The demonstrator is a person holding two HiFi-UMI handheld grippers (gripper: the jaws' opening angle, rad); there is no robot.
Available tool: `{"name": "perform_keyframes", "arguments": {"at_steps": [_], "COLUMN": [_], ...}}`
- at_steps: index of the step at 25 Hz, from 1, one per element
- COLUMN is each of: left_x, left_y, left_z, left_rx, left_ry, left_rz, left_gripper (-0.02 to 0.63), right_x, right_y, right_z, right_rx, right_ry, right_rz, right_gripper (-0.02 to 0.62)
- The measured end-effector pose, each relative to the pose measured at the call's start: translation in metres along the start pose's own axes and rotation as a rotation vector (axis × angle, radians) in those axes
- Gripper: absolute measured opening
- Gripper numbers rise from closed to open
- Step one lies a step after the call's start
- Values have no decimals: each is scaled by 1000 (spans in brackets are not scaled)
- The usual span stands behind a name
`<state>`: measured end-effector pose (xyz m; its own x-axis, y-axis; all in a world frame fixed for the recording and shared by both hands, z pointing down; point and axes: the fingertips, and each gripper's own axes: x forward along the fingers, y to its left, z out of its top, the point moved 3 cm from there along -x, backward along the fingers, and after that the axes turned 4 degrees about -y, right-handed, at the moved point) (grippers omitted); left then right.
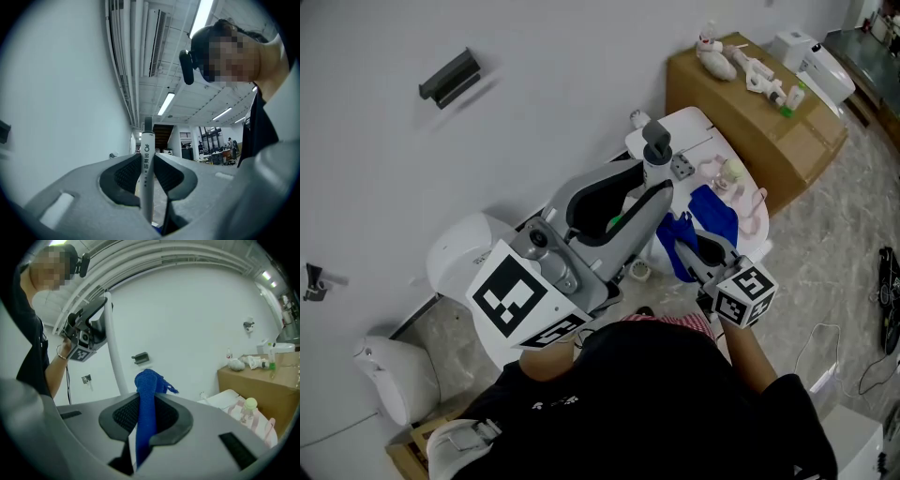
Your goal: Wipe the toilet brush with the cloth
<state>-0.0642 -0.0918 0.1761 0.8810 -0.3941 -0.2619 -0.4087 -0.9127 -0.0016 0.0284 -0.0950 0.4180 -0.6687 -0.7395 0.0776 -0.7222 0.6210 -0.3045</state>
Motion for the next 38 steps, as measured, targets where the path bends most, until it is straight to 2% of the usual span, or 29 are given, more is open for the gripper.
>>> {"name": "perform_keyframes", "arguments": {"at_steps": [8,13,21,30,38], "left_x": [0,0,-1,-2,-6], "left_y": [-2,-6,-14,-23,-26], "left_z": [-1,-4,-6,-6,-8], "left_rx": [0,-3,-8,-15,-17], "left_ry": [13,19,36,42,51], "left_rz": [-16,-32,-66,-94,-96], "left_gripper": [91,91,91,91,91], "right_x": [-3,-5,-15,-28,-28], "right_y": [7,25,59,83,93], "right_z": [79,128,191,216,210], "right_rx": [-23,-37,-127,-184,-195], "right_ry": [-214,-347,-501,-574,-551], "right_rz": [66,163,284,406,457], "right_gripper": [63,63,63,63,63]}}
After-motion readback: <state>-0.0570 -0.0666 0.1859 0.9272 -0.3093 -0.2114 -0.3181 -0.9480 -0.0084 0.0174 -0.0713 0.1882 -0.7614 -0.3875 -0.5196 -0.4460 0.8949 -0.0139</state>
